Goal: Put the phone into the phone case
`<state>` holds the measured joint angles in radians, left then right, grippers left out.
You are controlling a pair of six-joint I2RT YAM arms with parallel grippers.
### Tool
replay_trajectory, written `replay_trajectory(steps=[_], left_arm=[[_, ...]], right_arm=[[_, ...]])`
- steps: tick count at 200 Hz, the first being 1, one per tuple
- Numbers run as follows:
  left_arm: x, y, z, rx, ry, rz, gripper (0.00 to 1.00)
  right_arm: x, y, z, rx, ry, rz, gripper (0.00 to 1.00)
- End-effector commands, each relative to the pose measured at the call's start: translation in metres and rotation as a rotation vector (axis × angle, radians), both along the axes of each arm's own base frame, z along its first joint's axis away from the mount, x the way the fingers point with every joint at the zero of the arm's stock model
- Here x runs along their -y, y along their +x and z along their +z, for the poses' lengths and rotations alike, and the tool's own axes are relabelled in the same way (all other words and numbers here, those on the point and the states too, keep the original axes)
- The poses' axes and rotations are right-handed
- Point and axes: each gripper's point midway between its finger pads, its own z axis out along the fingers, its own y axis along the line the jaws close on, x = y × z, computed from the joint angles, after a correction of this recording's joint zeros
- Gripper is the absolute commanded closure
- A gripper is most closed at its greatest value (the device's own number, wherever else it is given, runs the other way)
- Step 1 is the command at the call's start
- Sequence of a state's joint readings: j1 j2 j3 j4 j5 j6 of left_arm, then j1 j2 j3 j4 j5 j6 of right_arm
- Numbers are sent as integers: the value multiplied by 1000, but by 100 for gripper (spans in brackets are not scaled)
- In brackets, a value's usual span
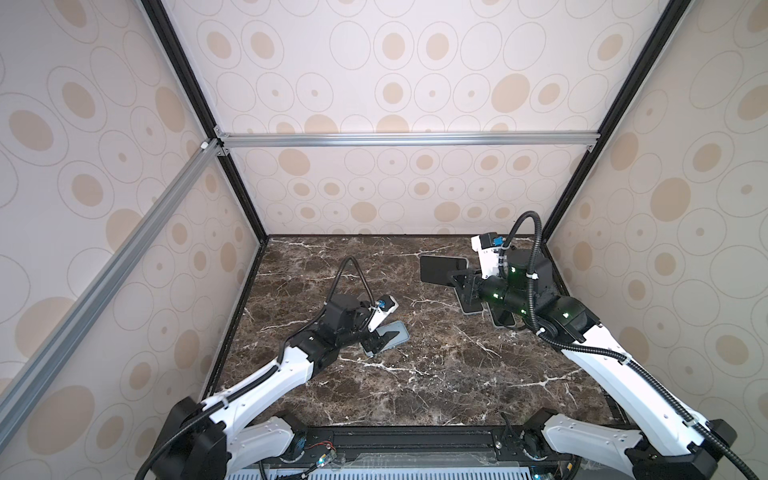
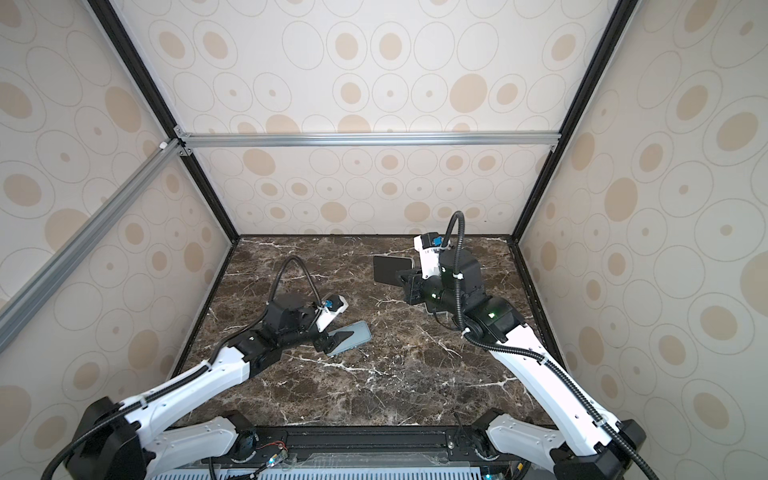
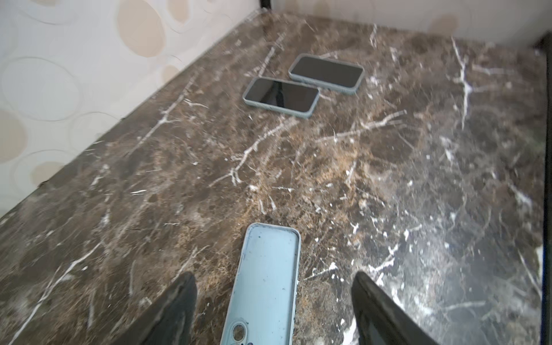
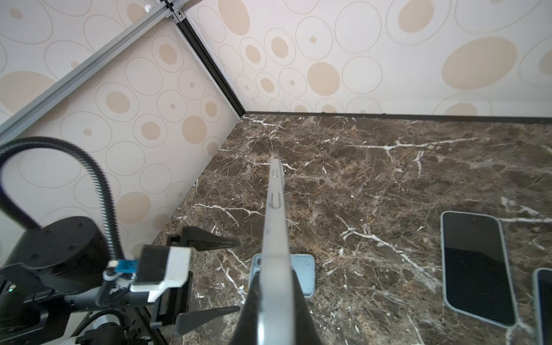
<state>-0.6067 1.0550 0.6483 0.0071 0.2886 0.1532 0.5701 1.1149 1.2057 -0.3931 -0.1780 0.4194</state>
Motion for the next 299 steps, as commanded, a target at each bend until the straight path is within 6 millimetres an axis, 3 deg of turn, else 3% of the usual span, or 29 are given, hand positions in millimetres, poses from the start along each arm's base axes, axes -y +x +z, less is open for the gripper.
replay_trajectory(steps=[1, 15, 24, 38, 81, 112, 129, 168, 222, 299], left_arm=[[-30, 20, 26, -40, -236, 316, 18], [-62, 29, 18, -157, -408, 603, 26], [-72, 28, 5, -249, -483, 711, 30], [-72, 23, -12, -339, -528, 745, 33], [-73, 17, -57, -499, -497, 826, 31], [-70, 17, -80, -588, -442, 839, 30], [-67, 19, -87, -634, -466, 821, 30], [-65, 21, -97, -707, -493, 802, 30], [-58, 10, -123, -798, -449, 760, 39], [-60, 3, -149, -836, -412, 765, 42]], right_arm=[[-22, 3, -5, -75, 91, 60, 100], [-35, 7, -26, -144, 110, 95, 100], [-44, 10, -39, -191, 127, 111, 100], [-58, 13, -63, -265, 138, 139, 100], [-109, 6, -131, -500, 80, 301, 100], [-123, 4, -183, -663, 61, 321, 100], [-129, 5, -202, -715, 70, 334, 100], [-135, 1, -223, -775, 71, 364, 100], [-136, -3, -239, -783, 70, 389, 100], [-133, -10, -262, -798, 50, 409, 100]])
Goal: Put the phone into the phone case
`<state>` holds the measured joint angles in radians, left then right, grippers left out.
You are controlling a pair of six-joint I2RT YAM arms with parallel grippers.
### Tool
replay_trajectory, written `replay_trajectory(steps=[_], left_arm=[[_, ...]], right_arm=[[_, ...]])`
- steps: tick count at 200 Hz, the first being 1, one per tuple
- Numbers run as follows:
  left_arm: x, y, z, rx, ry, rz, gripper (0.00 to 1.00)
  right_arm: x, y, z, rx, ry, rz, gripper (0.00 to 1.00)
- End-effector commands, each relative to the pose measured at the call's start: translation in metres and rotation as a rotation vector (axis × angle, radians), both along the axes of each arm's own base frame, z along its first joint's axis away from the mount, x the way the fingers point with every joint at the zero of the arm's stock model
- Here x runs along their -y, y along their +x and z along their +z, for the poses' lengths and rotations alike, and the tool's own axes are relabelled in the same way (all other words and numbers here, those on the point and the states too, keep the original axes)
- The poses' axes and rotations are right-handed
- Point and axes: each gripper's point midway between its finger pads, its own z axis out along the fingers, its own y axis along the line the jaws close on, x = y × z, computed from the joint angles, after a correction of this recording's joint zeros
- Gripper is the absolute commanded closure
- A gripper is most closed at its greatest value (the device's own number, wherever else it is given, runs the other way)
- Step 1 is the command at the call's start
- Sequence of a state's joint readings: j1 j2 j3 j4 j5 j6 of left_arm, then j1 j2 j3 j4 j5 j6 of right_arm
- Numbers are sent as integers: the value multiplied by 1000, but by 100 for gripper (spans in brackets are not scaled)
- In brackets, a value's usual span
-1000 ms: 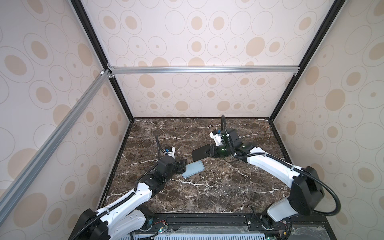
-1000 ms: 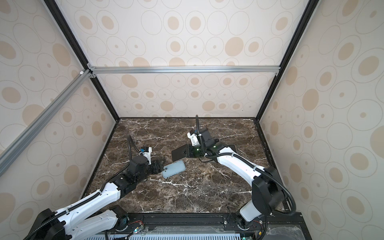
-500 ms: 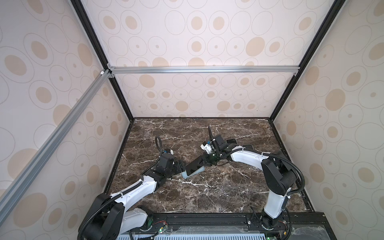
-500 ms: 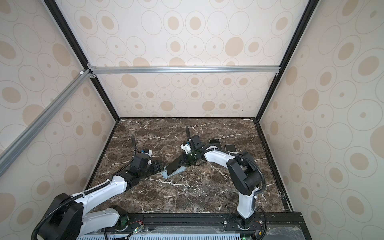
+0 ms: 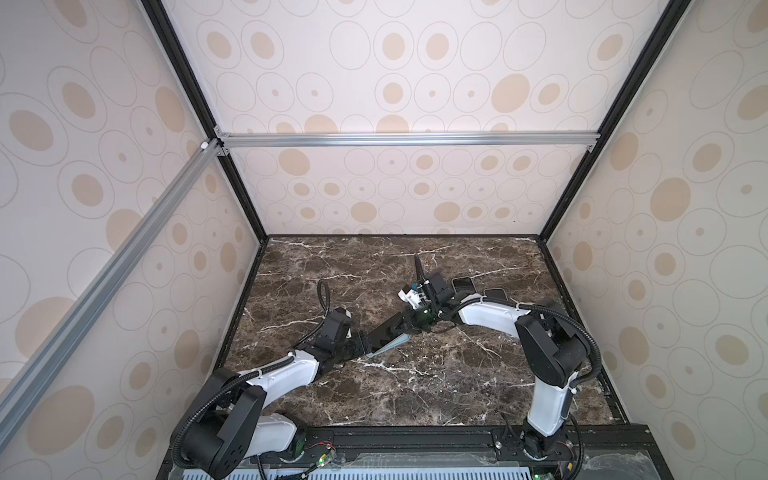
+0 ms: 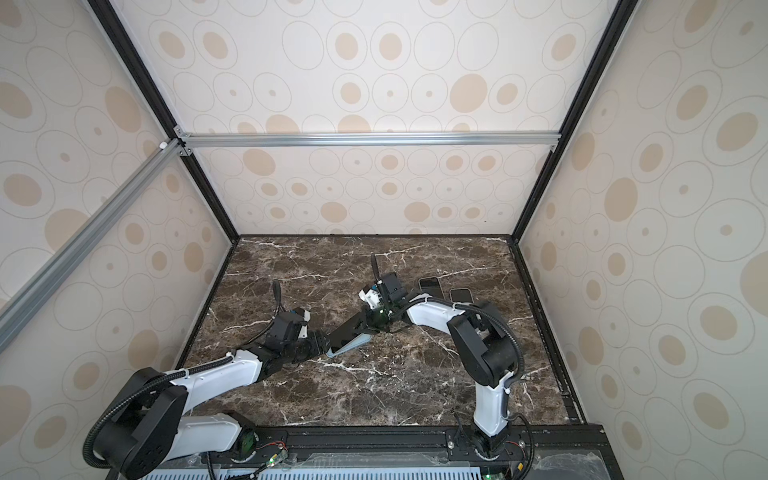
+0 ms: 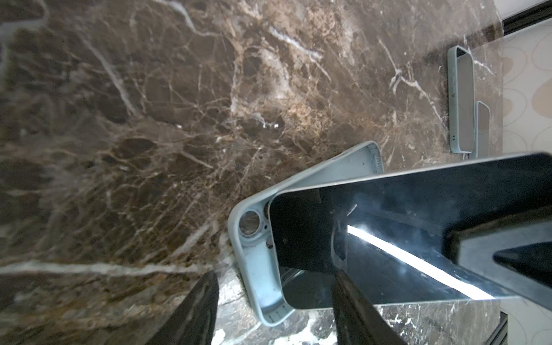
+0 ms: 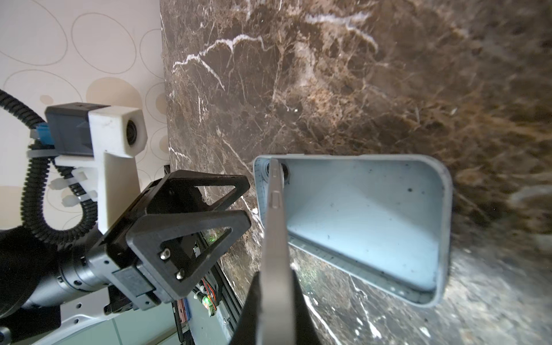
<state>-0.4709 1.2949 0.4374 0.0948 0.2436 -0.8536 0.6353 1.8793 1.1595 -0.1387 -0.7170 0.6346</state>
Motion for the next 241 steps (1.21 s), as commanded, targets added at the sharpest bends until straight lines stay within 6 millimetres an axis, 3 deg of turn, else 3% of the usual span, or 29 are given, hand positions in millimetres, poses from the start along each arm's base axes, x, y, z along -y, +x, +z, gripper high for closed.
replay_trajectory(steps=[1, 39, 70, 122, 214, 241], left_arm=[[3, 4, 1, 18, -22, -1, 42], [13, 4, -6, 5, -47, -54, 56], [19, 5, -13, -18, -49, -86, 60], [23, 3, -17, -48, -59, -101, 61], [25, -18, -30, -119, -139, -90, 62], [31, -15, -23, -100, -183, -92, 63]], right_arm=[[-3, -7, -7, 6, 20, 42, 100], [0, -13, -20, -19, 7, 56, 100], [3, -18, -28, -35, 3, 55, 100], [15, -21, -39, -37, -23, 4, 100], [25, -23, -57, -73, 4, -146, 100], [25, -26, -63, -92, 6, -161, 100]])
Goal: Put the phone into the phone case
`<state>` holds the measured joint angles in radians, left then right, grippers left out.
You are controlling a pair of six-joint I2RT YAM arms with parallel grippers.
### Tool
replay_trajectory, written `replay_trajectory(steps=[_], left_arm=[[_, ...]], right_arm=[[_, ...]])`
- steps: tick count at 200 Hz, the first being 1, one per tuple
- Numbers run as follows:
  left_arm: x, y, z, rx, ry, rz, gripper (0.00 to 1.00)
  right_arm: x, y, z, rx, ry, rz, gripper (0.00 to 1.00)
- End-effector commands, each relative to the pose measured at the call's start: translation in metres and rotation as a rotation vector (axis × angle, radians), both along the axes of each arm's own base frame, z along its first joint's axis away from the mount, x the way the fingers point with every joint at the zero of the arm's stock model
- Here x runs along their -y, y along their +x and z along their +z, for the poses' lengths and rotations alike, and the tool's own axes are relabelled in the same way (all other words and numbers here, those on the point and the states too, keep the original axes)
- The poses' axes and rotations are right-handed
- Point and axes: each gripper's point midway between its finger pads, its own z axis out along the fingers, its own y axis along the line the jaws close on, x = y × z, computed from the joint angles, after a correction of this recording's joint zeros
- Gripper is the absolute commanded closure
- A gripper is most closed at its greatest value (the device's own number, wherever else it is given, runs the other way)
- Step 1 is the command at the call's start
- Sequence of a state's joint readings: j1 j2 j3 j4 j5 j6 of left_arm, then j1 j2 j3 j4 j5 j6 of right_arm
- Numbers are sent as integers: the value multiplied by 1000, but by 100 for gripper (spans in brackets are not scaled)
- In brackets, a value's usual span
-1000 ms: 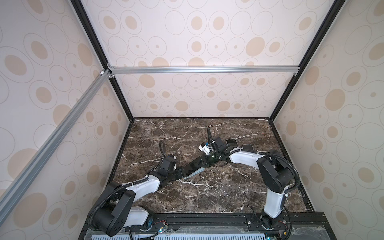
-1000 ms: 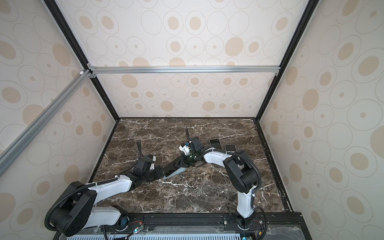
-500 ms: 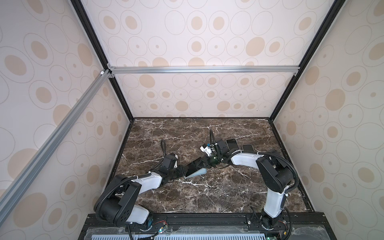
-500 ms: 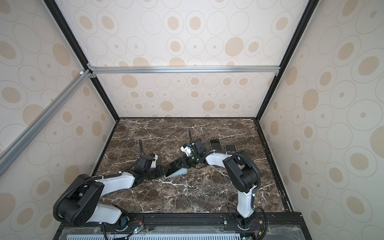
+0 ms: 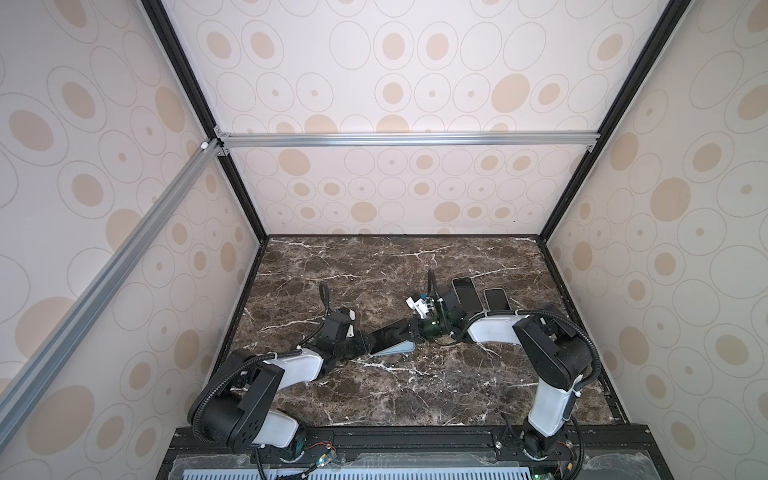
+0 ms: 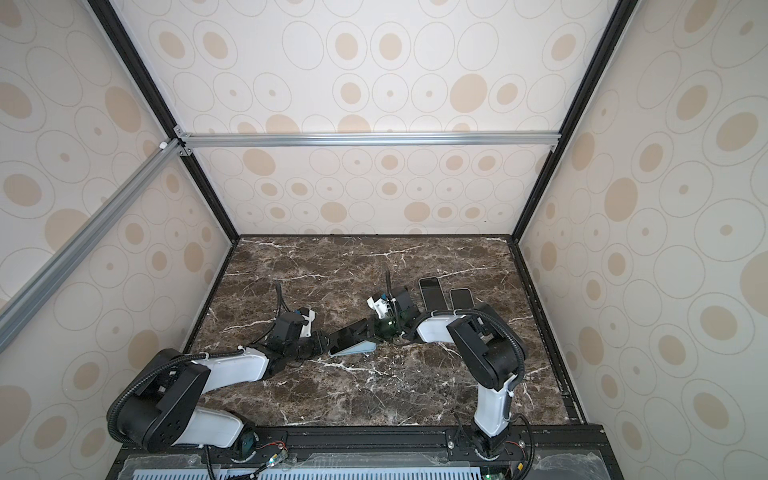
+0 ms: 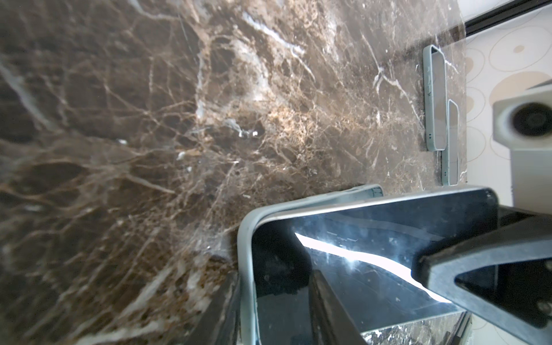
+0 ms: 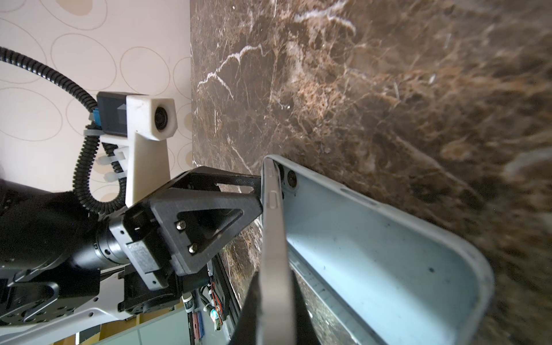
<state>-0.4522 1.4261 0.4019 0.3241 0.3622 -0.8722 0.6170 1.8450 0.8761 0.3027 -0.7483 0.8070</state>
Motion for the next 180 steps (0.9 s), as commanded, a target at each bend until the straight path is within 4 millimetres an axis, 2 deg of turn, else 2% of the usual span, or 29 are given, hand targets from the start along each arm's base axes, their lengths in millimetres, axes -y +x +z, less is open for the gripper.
replay_trajectory(steps=[1, 54, 85, 111, 144, 148, 159, 180], left_arm=[[12, -23, -12, -107, -67, -49, 63], [13, -26, -5, -104, -109, -20, 64], [17, -22, -1, -97, -120, -19, 64], [8, -22, -9, -100, -58, -1, 64], [-5, -24, -19, -96, 11, 22, 64], [-8, -29, -25, -122, 29, 26, 64], [-10, -31, -28, -129, 37, 26, 64], [-11, -33, -32, -141, 39, 28, 63]], right_arm=[[13, -16, -42, -102, -121, -62, 100], [18, -16, -48, -109, -137, -94, 100], [19, -18, -52, -125, -137, -111, 99], [24, -17, -50, -113, -185, -109, 96], [32, -14, -40, -78, -292, -75, 84], [33, -14, -38, -74, -303, -72, 81], [35, -14, -35, -64, -326, -62, 74], [35, -14, -29, -50, -352, -50, 66]])
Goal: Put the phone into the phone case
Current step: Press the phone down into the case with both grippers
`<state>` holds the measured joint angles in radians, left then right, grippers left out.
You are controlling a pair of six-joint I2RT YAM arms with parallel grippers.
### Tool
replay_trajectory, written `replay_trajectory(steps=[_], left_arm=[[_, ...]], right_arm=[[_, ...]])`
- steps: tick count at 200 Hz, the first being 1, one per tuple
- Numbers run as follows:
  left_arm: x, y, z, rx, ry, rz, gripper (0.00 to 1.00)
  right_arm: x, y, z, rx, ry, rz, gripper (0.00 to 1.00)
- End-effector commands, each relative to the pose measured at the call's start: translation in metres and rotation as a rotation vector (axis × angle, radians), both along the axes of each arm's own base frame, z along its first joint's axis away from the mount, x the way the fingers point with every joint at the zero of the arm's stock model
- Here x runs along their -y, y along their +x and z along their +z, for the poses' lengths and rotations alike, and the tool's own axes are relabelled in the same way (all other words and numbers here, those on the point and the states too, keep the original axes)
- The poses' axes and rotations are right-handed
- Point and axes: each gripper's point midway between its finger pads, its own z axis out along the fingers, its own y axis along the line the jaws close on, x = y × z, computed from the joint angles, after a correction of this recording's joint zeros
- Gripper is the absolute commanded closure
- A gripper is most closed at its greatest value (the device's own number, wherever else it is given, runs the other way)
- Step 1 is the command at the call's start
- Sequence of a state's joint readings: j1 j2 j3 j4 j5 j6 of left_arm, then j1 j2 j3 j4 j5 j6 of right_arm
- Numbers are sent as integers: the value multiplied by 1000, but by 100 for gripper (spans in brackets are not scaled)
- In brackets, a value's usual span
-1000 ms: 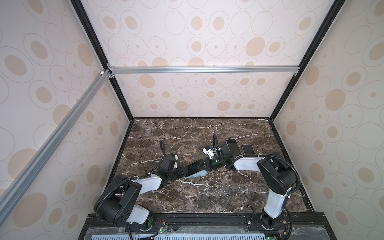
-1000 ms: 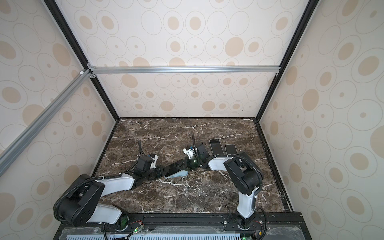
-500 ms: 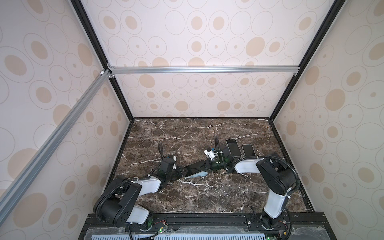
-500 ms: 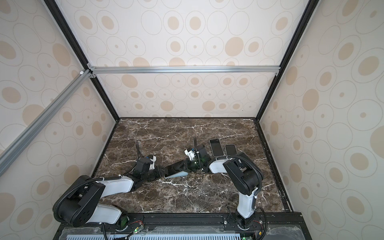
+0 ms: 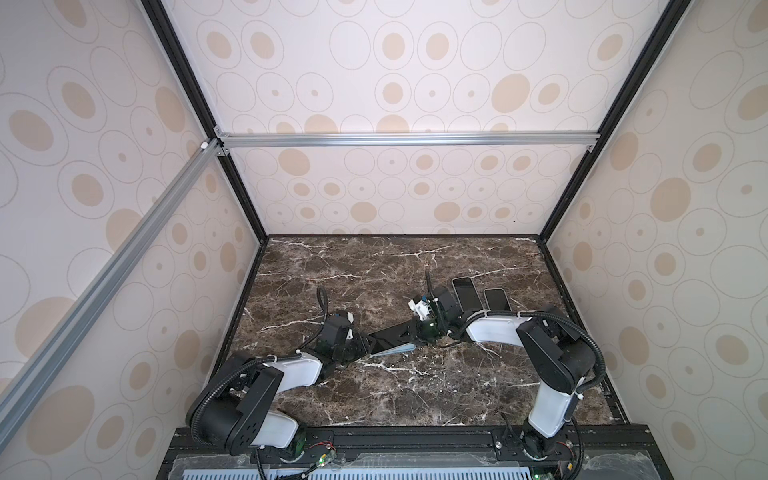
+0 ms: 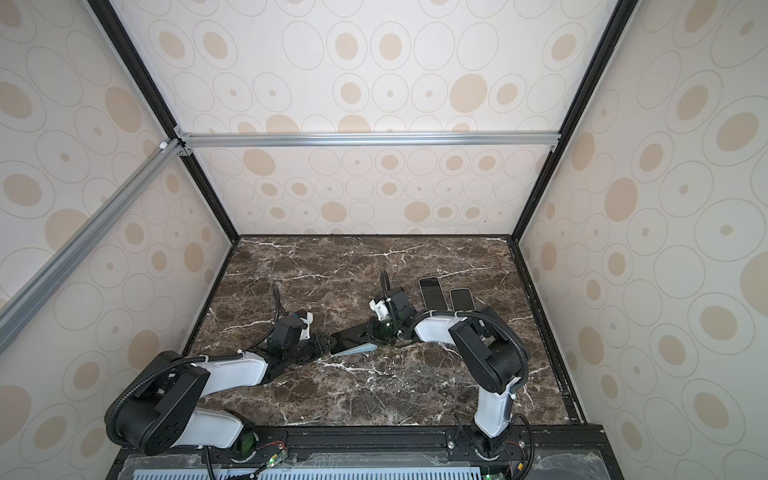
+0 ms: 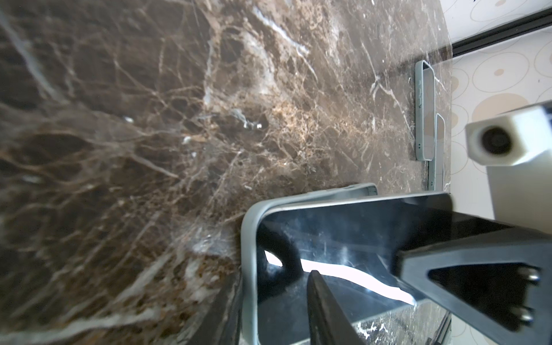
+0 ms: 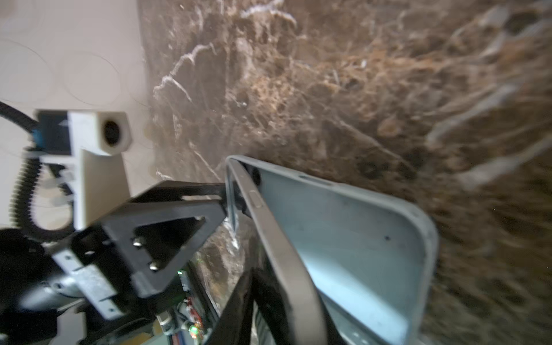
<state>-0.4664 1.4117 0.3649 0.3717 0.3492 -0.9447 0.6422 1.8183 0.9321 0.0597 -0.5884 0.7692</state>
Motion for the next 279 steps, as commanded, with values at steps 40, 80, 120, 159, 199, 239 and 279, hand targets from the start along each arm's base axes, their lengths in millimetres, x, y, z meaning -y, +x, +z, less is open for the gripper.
replay_trajectory(steps=[40, 80, 120, 159, 199, 239, 279], left_arm=[[-11, -29, -31, -125, 75, -21, 64], [-12, -29, -30, -121, 90, -30, 64], [-13, -27, -28, -109, 107, -39, 64], [-15, -24, -26, -100, 144, -54, 65], [-16, -24, -25, -96, 161, -68, 66], [-15, -27, -28, -105, 168, -91, 69], [-13, -30, -32, -119, 160, -107, 75]], right_arm=[[17, -10, 0, -5, -190, 40, 60], [18, -10, 12, 20, -246, 66, 53], [23, -9, 21, 37, -290, 75, 49], [29, -10, 23, 46, -313, 72, 47], [33, -14, 16, 35, -322, 63, 48], [35, -18, 2, 1, -340, 65, 54], [39, -21, -8, -26, -360, 65, 62]])
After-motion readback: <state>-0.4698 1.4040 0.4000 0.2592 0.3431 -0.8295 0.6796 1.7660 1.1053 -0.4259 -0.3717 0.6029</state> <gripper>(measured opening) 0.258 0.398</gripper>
